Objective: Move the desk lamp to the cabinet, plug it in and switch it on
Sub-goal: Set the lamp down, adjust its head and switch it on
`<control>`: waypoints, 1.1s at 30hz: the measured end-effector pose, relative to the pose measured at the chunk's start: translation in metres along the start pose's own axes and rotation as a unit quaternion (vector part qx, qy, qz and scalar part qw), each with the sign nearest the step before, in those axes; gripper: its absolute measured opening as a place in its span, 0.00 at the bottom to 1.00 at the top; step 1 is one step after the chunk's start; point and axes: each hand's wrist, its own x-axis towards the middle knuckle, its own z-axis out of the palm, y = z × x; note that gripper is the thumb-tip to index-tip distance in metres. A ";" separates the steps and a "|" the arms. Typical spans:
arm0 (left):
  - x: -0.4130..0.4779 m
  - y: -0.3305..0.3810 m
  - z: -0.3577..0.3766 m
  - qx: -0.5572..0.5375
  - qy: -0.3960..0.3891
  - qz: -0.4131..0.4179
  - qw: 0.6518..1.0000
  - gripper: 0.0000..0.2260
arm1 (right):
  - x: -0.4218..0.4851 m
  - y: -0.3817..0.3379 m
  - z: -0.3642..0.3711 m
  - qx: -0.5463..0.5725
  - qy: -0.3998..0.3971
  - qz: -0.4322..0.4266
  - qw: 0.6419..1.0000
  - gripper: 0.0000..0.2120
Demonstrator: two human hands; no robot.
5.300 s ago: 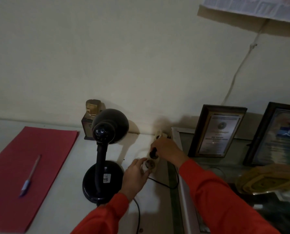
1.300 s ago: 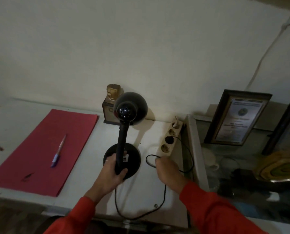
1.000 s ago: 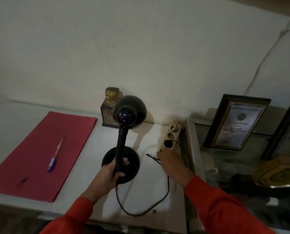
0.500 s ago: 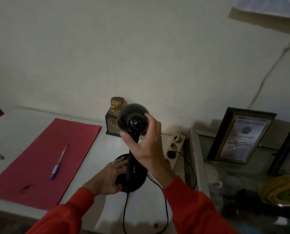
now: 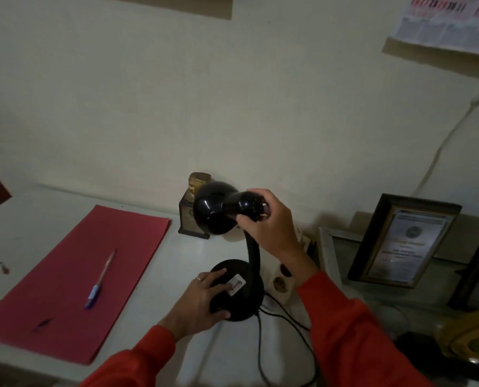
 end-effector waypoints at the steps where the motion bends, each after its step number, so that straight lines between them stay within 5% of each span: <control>1: 0.001 -0.001 0.000 -0.013 0.005 0.005 1.000 0.29 | 0.003 0.000 -0.004 0.008 -0.015 0.006 1.000 0.19; 9: 0.018 -0.012 0.003 -0.024 -0.013 0.020 0.999 0.42 | 0.020 0.004 -0.021 0.047 -0.128 -0.004 0.991 0.20; 16: 0.014 -0.009 0.012 0.020 0.008 -0.015 1.000 0.40 | 0.012 0.014 -0.014 0.090 -0.156 0.038 0.983 0.24; 20: 0.009 -0.003 0.014 0.031 0.032 -0.041 0.998 0.38 | -0.020 0.045 -0.005 -0.106 -0.150 0.139 0.973 0.30; 22: 0.006 0.000 0.015 0.042 0.049 -0.058 0.996 0.38 | -0.039 0.061 0.007 -0.207 -0.128 0.180 0.953 0.24; 25: 0.003 0.004 0.018 0.058 0.052 -0.083 0.994 0.38 | -0.053 0.073 0.025 -0.194 -0.101 0.198 0.956 0.14; 33: -0.004 -0.001 0.009 0.068 0.091 -0.127 0.985 0.37 | -0.030 0.079 0.042 -0.144 -0.116 0.124 0.975 0.12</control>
